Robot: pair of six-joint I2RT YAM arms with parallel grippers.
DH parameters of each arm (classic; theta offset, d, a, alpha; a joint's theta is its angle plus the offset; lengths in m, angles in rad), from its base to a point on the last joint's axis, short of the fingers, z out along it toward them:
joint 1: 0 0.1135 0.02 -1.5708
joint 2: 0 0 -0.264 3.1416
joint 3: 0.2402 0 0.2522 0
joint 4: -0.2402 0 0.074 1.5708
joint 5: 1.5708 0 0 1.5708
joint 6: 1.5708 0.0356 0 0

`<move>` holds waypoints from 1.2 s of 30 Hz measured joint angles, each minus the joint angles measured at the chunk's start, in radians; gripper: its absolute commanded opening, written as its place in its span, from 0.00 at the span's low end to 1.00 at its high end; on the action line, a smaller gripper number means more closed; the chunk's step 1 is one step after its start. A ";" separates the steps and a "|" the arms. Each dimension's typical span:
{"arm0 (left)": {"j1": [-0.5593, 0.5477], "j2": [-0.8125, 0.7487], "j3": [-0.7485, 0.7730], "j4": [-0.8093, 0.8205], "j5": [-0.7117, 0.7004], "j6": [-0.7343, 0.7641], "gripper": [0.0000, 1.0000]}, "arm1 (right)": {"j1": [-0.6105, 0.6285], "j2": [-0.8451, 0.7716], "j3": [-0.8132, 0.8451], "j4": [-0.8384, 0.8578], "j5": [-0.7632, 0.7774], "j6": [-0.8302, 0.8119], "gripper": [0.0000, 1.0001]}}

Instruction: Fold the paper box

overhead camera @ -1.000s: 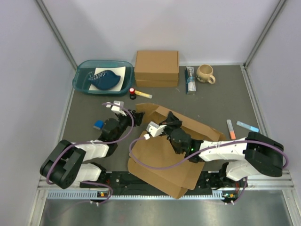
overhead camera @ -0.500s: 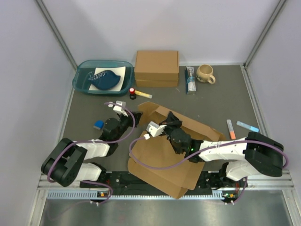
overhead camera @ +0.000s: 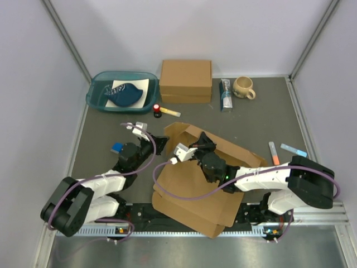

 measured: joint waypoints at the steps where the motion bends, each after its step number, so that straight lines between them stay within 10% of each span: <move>1: -0.001 -0.014 -0.005 -0.010 0.002 -0.009 0.00 | 0.000 0.003 0.000 0.005 0.003 -0.001 0.00; 36: -0.146 -0.294 -0.060 -0.220 -0.106 -0.130 0.00 | 0.039 0.043 -0.029 0.114 0.091 -0.103 0.00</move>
